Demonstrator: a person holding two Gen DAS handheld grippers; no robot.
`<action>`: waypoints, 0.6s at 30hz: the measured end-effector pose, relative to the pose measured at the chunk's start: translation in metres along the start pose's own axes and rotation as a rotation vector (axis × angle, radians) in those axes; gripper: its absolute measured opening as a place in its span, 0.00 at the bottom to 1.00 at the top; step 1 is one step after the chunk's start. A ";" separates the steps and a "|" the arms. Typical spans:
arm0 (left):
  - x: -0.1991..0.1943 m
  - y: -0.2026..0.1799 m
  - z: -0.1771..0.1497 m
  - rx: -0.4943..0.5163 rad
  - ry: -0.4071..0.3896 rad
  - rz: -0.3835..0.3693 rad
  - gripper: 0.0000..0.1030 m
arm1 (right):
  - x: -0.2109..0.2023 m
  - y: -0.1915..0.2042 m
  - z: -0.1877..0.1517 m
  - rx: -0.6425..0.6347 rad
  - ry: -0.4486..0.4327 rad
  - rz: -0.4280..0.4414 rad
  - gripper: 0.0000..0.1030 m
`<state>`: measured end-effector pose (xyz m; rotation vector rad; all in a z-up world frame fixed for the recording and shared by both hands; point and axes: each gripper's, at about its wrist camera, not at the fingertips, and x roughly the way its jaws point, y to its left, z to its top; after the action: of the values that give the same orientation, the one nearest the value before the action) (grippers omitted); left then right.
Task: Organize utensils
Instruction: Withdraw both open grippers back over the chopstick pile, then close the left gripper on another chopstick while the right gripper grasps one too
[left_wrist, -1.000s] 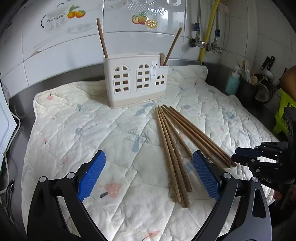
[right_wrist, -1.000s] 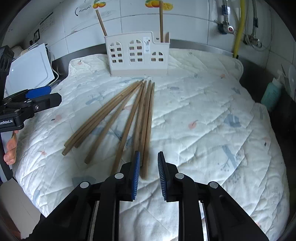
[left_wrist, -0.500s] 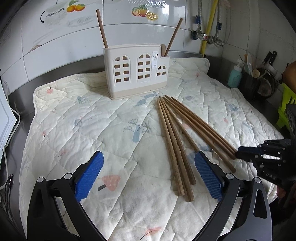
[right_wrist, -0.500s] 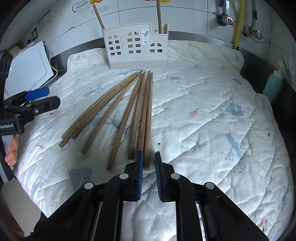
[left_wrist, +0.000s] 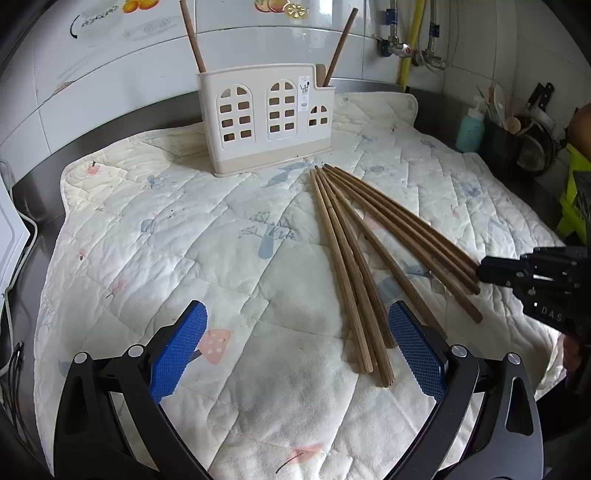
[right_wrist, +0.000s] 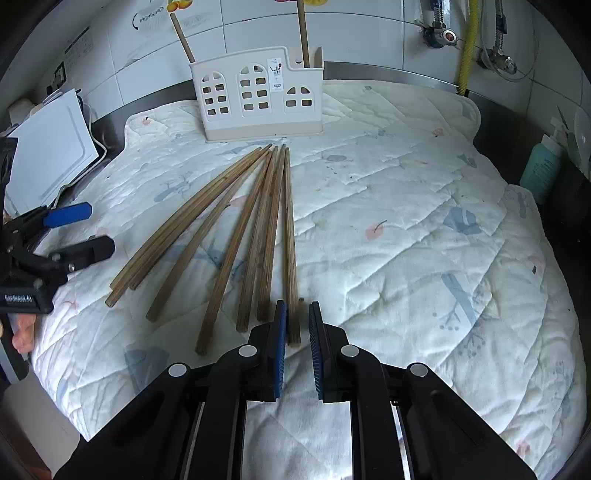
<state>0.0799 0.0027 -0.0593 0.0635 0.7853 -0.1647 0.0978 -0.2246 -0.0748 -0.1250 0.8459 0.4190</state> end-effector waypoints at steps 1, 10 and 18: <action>0.001 0.000 0.000 0.000 0.004 0.004 0.95 | 0.001 0.000 0.001 -0.001 0.000 0.000 0.12; 0.015 -0.002 0.004 -0.025 0.038 0.011 0.77 | 0.014 0.002 0.013 0.008 -0.005 0.013 0.09; 0.030 -0.009 0.008 -0.038 0.080 0.002 0.53 | 0.014 0.000 0.012 0.017 -0.012 0.025 0.09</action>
<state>0.1051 -0.0113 -0.0750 0.0355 0.8683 -0.1464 0.1141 -0.2167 -0.0772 -0.0966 0.8397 0.4355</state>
